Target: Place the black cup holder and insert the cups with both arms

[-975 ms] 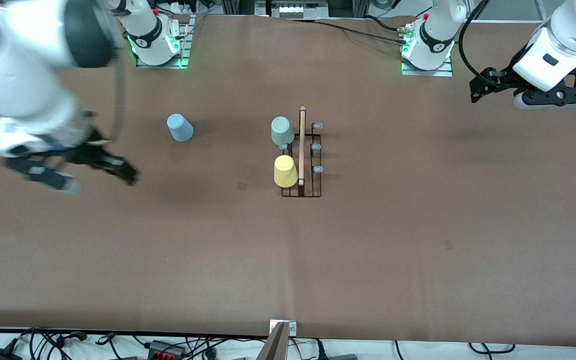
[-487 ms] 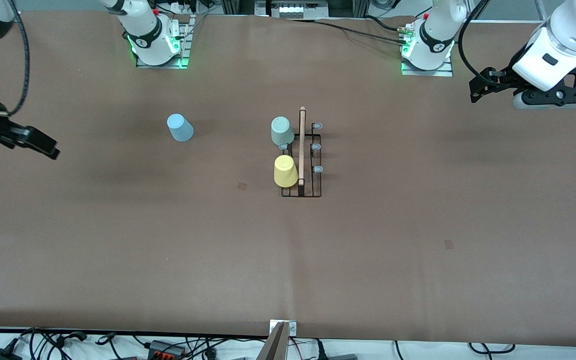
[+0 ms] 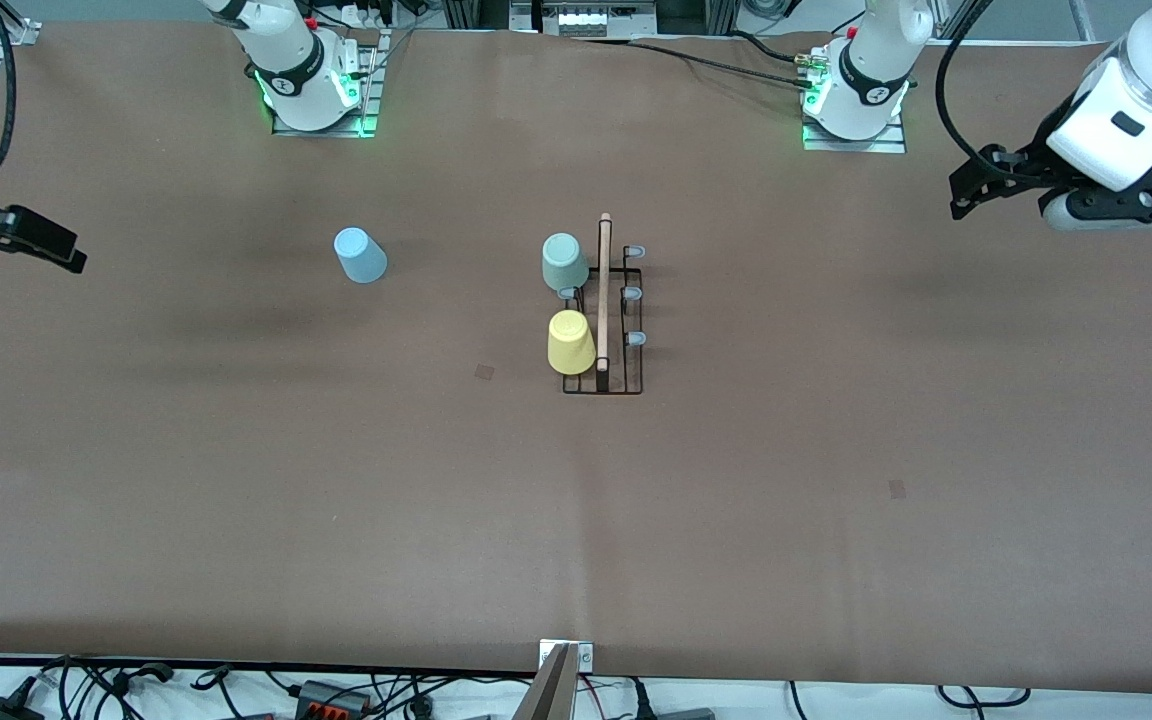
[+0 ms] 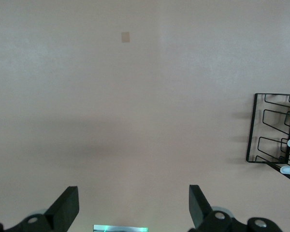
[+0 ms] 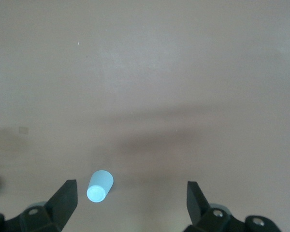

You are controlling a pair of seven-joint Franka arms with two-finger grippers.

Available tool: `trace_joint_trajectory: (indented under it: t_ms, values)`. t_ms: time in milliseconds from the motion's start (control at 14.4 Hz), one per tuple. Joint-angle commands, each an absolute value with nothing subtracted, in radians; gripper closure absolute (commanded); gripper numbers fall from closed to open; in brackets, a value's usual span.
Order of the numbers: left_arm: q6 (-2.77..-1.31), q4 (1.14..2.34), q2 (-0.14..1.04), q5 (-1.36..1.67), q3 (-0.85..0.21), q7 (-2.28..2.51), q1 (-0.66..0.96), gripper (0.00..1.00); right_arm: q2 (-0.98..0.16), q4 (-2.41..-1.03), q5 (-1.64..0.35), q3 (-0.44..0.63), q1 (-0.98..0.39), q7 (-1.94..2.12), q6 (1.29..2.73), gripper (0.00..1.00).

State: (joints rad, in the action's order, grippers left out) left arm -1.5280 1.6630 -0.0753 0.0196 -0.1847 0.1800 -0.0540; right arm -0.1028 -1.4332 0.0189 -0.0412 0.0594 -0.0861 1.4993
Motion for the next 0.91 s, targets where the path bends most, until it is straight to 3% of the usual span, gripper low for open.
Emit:
trace_joint_trajectory:
  t_ms: [0, 278, 835]
  values:
    - [-1.497, 1.602, -0.037, 0.006, -0.187, 0.143, -0.055, 0.00, -0.078, -1.453, 0.011, -0.089, 0.109, -0.052, 1.488, 0.00]
    - [-1.497, 1.601, -0.035, 0.006, -0.183, 0.051, -0.060, 0.00, -0.017, -1.512, 0.014, -0.080, 0.106, 0.003, 1.517, 0.00]
    - [-1.486, 1.603, -0.035, 0.006, -0.183, 0.054, -0.060, 0.00, -0.021, -1.499, 0.028, -0.066, 0.080, 0.014, 1.511, 0.00]
